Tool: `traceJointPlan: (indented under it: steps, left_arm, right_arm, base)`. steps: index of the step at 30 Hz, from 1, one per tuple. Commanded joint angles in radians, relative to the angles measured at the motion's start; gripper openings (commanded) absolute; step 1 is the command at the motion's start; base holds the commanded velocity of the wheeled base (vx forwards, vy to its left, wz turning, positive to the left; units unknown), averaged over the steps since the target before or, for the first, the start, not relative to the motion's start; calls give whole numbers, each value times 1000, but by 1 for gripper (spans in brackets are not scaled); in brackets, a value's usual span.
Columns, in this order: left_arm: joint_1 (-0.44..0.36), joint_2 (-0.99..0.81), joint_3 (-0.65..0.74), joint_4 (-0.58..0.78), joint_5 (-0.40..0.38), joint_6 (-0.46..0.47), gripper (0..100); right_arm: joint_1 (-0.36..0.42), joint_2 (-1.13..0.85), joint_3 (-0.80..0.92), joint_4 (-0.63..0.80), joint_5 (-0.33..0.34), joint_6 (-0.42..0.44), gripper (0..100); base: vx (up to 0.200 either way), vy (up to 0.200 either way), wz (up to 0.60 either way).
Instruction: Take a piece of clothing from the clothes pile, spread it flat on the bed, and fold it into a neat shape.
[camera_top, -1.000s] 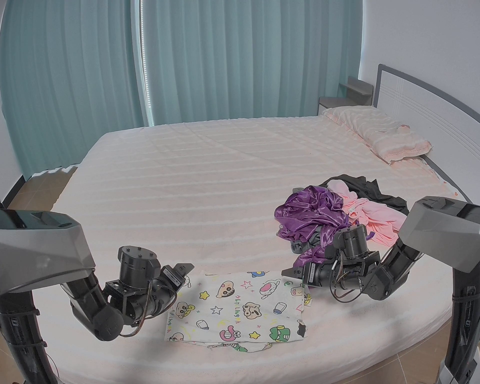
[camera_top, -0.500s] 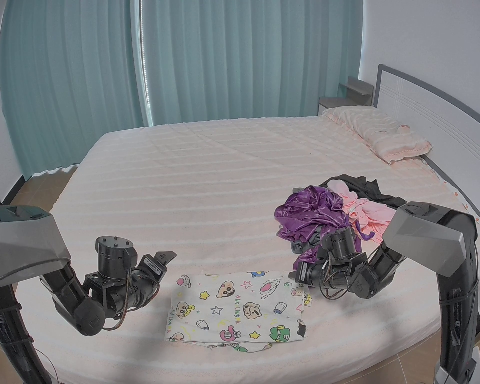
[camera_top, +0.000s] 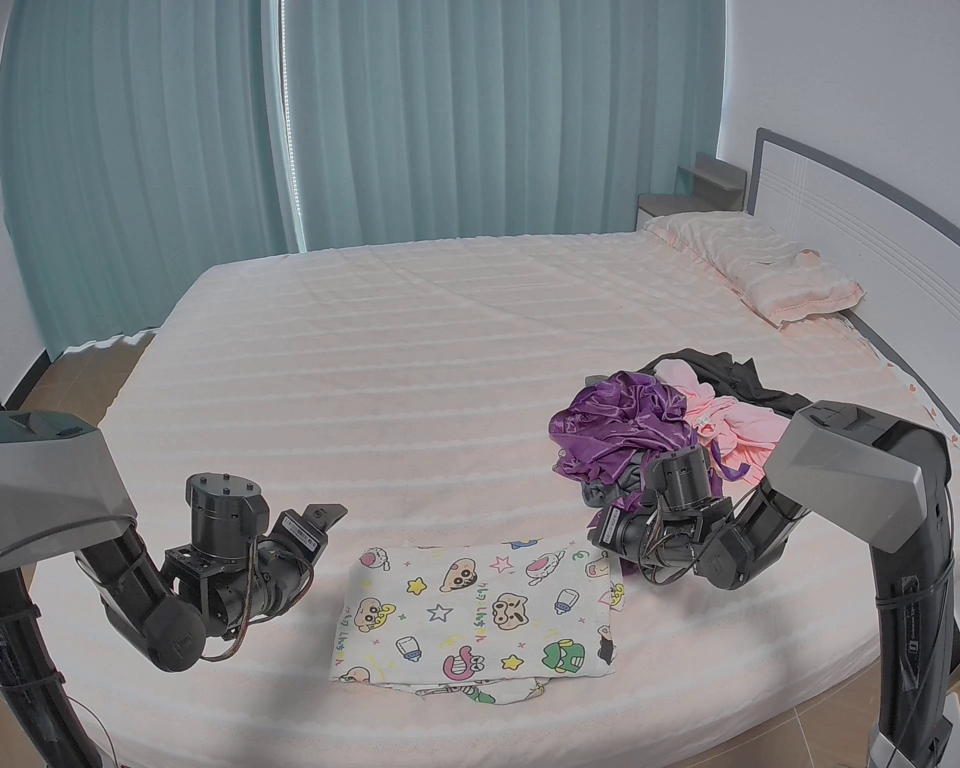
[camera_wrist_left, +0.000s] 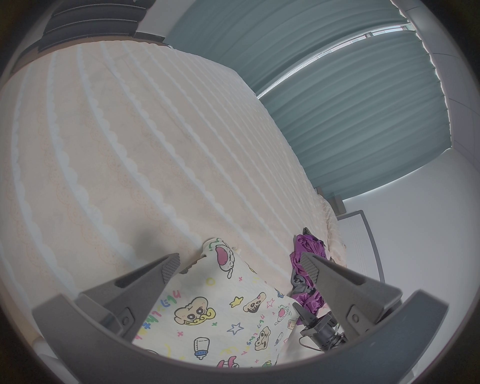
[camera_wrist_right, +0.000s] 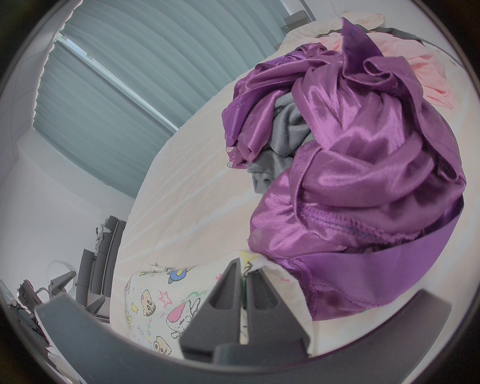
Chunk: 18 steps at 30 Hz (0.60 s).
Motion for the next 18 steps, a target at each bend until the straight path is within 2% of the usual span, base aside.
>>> traceJointPlan:
  steps: [1,4,7,8,11,12,16,18]
  left_arm:
    - [5,-18,2,-1,1,4,100]
    - [9,-50,3,2,1,5,100]
    - [15,-123,12,7,3,16,100]
    - [24,-175,31,7,6,50,100]
    - [43,-238,57,5,10,113,100]
    - [63,-323,89,7,16,179,100]
    - [94,-483,134,13,50,260,100]
    - [95,-603,170,56,102,349,100]
  right_arm:
    - [-3,-27,16,-2,-2,14,100]
    - [-8,-85,52,-2,-4,25,100]
    - [-17,-228,158,-3,-4,28,100]
    - [-22,-312,222,-12,-10,26,100]
    - [-25,-406,300,-38,-27,26,100]
    - [-23,-515,401,-84,-64,23,100]
    - [-19,-713,578,-183,-143,11,100]
    - [-23,-868,685,-216,-192,-15,100]
  base:
    - [0,0,0]
    - [0,0,0]
    - [0,0,0]
    - [0,0,0]
    - [0,0,0]
    - [0,0,0]
    - [0,0,0]
    - [0,0,0]
